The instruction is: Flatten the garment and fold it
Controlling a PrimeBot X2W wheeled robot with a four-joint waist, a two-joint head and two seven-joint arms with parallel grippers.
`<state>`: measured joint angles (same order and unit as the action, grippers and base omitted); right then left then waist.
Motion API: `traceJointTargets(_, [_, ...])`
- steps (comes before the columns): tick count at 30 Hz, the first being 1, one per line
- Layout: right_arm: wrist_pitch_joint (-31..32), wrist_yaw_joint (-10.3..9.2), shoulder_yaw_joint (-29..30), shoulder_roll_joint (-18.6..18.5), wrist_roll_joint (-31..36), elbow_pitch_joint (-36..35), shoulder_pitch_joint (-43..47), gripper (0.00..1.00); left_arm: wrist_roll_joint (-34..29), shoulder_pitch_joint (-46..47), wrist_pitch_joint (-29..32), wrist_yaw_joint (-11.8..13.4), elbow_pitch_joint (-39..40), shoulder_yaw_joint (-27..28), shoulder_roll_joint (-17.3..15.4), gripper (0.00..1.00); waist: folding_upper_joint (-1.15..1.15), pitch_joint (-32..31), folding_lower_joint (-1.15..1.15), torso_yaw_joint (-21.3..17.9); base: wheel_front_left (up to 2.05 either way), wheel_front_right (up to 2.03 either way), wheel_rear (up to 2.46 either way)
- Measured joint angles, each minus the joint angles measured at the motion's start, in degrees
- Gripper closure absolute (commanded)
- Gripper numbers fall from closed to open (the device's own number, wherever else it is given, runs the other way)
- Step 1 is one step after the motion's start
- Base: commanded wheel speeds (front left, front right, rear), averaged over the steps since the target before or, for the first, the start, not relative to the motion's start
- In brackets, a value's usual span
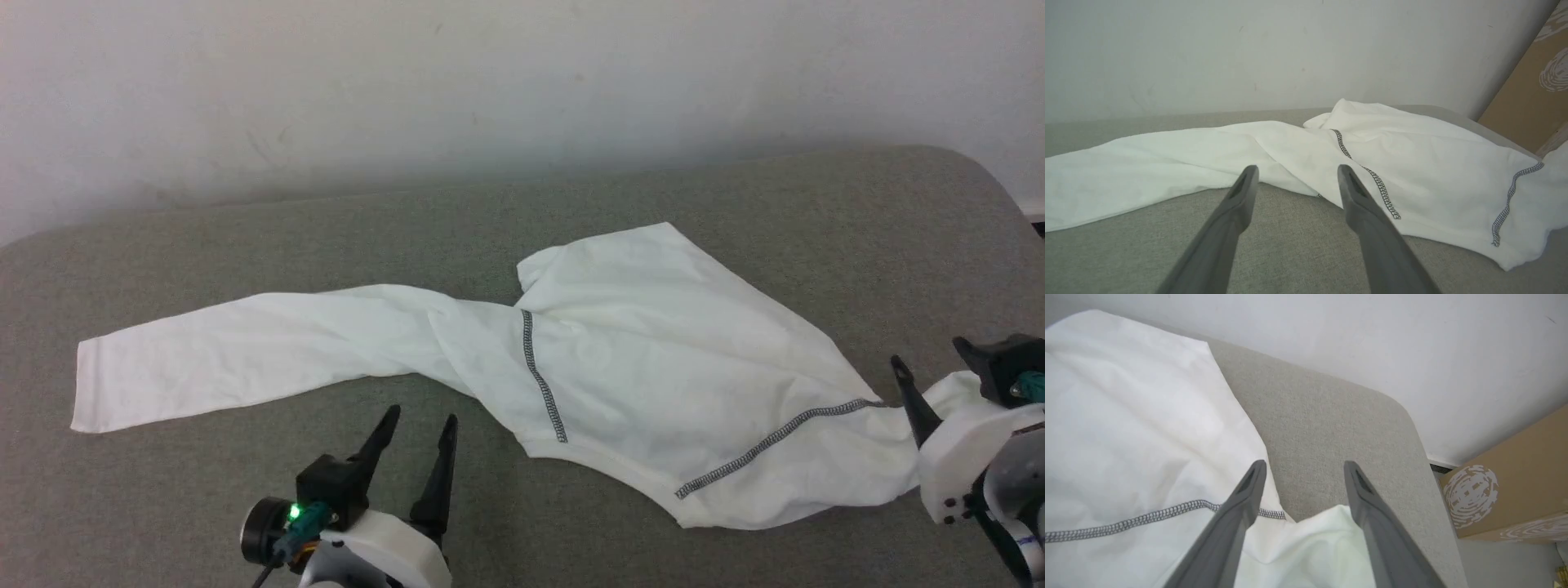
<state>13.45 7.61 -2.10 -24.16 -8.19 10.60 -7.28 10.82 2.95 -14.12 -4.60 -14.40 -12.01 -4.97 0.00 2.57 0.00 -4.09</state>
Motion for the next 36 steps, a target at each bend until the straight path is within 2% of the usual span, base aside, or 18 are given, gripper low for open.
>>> traceJointTargets(5, [-3.8,0.0,0.3,6.4,2.4,-8.1,2.0,0.0,2.0,2.3,5.7,-1.4,-4.4,-2.8,0.5,0.0,0.0,-0.1,0.0,-2.4,0.0,0.0,0.0])
traceJointTargets(10, [-7.3,0.0,-0.4,11.7,3.3,-12.4,4.6,0.0,4.2,5.7,11.6,-1.5,-8.5,-4.5,1.0,0.0,0.0,0.7,0.0,-4.9,0.0,0.0,0.0])
traceJointTargets(15, [-9.2,0.0,-1.5,14.8,4.3,-12.4,6.2,0.0,5.8,9.2,15.8,-1.6,-13.1,-5.1,1.2,0.0,0.0,2.4,0.0,-7.0,0.0,0.0,0.0])
traceJointTargets(21, [-10.2,0.0,-1.8,16.1,5.0,-11.4,6.5,0.0,5.6,12.6,19.5,0.2,-17.4,-5.3,1.1,0.0,0.0,4.7,0.0,-8.8,0.0,0.0,0.0])
traceJointTargets(23, [-10.2,0.0,-1.7,16.2,5.1,-10.9,6.5,0.0,5.8,13.6,19.5,0.0,-17.8,-5.5,1.1,0.79,0.0,5.3,0.0,-9.0,0.0,0.0,0.0])
traceJointTargets(24, [-10.1,0.0,-1.8,16.1,5.1,-10.6,6.6,0.0,6.3,13.9,19.0,-0.3,-18.0,-5.5,1.1,1.0,0.0,5.5,0.0,-9.1,0.0,0.0,0.0])
traceJointTargets(31, [-6.9,0.0,-3.8,15.0,4.0,-8.1,8.5,0.0,8.0,13.0,15.5,-1.4,-18.0,-6.2,1.1,1.0,0.0,4.7,0.01,-7.5,0.0,0.0,0.0])
traceJointTargets(36, [-4.8,-0.01,-4.4,14.1,2.4,-6.7,10.4,0.0,10.0,7.8,13.5,-1.2,-13.2,-4.7,0.3,1.0,0.0,3.1,0.0,-5.0,0.0,0.0,0.0])
